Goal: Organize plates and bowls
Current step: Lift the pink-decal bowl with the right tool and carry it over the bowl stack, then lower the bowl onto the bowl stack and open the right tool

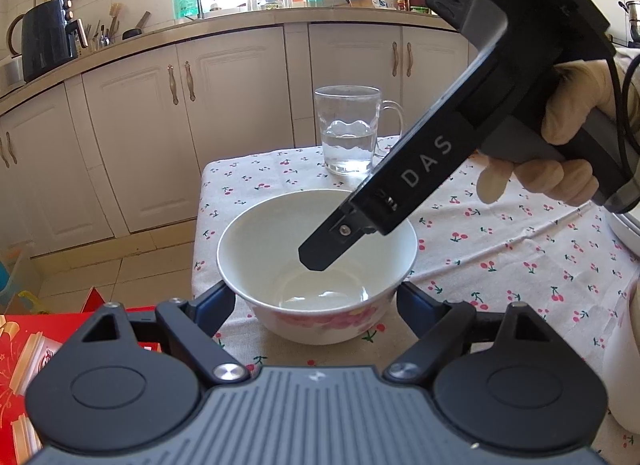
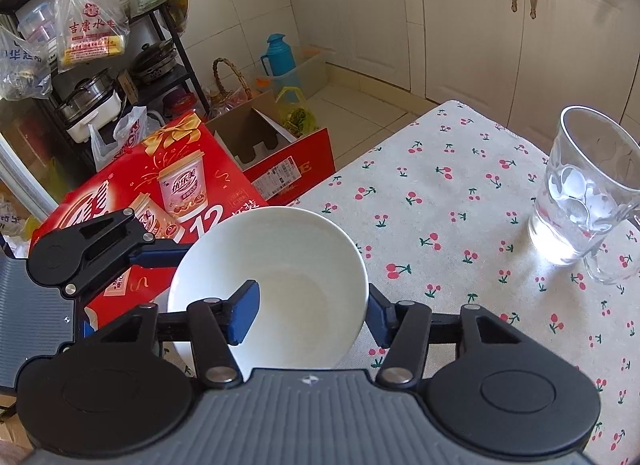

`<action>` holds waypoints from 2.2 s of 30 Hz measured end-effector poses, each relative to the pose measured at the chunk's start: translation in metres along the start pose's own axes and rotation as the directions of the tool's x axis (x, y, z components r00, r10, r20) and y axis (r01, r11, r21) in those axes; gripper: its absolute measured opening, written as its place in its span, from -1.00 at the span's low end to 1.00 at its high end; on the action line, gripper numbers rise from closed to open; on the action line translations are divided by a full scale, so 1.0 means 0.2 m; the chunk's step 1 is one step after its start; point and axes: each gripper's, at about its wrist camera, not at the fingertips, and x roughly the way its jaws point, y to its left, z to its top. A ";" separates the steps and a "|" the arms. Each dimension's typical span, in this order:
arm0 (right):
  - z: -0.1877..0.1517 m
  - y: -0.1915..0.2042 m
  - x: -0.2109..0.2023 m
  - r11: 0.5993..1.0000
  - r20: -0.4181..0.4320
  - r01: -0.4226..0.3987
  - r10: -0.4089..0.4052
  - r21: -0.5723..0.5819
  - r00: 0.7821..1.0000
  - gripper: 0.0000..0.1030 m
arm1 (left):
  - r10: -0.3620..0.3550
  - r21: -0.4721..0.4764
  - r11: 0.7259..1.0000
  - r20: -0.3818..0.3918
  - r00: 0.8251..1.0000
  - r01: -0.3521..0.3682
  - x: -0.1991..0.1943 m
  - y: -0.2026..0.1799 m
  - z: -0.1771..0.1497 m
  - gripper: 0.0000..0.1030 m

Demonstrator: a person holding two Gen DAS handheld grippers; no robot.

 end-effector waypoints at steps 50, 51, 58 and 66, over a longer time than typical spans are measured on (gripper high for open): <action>-0.87 0.44 -0.95 0.989 0.078 0.135 -0.139 0.064 0.987 0.19 | -0.243 0.133 0.961 -0.014 0.970 0.243 -0.68 -0.74 -0.04 0.70; -0.87 0.44 -0.95 0.988 0.076 0.136 -0.141 0.067 0.987 0.19 | -0.246 0.132 0.960 -0.019 0.969 0.246 -0.67 -0.74 -0.04 0.70; -0.92 0.42 -0.93 0.987 0.069 0.147 -0.151 0.064 0.986 0.19 | -0.256 0.129 0.957 -0.044 0.966 0.260 -0.63 -0.74 -0.06 0.70; -0.92 0.42 -0.92 0.988 0.077 0.147 -0.150 0.043 0.986 0.20 | -0.270 0.121 0.954 -0.061 0.961 0.276 -0.61 -0.73 -0.08 0.71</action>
